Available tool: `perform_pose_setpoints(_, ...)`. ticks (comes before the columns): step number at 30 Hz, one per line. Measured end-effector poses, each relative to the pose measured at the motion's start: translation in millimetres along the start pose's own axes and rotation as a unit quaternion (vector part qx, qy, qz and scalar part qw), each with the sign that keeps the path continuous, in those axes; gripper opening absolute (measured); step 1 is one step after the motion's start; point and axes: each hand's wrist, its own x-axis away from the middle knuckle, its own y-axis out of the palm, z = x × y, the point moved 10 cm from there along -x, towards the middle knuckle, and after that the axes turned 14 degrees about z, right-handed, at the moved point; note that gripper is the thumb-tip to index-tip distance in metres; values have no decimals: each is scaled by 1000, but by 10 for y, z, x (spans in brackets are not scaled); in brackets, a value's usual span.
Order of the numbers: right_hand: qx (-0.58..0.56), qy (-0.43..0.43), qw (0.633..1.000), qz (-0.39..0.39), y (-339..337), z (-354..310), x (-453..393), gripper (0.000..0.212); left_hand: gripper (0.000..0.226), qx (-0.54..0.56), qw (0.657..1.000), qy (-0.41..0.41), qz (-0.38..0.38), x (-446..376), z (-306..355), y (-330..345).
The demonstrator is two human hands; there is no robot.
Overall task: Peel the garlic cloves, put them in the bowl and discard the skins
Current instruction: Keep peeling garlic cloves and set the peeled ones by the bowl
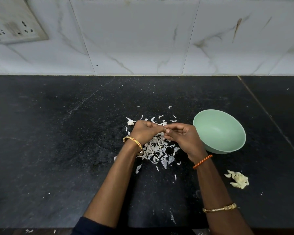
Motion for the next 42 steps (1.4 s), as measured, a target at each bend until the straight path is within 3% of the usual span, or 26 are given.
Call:
perform_pose_setpoints(3, 71, -53, 996, 24, -12, -58, -8, 26, 25, -9, 999, 32, 22, -16, 63, 1)
perform_pose_setpoints(6, 86, -65, 993, 39, -20, -67, 5, 18, 22, 0, 999, 48, 22, -22, 92, 13)
perform_pose_setpoints(11, -26, -2, 999, 31, 21, -19, 110, 14, 23, 27, 999, 40, 10, -23, 78, 35)
perform_pose_setpoints(14, -105, 29, 993, 35, 28, -29, 135, 14, 37, 31, 999, 16, -4, 13, 64, 8)
perform_pose_setpoints(16, -157, 64, 985, 30, 39, -21, 135, 16, 33, 36, 999, -12, 2, 10, 21, -44)
perform_pose_setpoints(21, -199, 97, 975, 6, 85, -90, 172, 18, 35, 118, 991, -56, 10, -24, -54, -110)
perform_pose_setpoints(26, -195, 97, 976, 6, 69, -99, 200, 21, 44, 112, 993, 44, -6, 2, 87, -134)
perform_pose_setpoints(31, -184, 88, 979, 7, 84, -41, 258, 22, 6, 115, 986, 113, -37, 86, 196, -168)
perform_pose_setpoints(42, -78, 60, 994, 53, -42, 153, 443, 22, 6, 136, 978, 138, -84, 181, -46, -46)
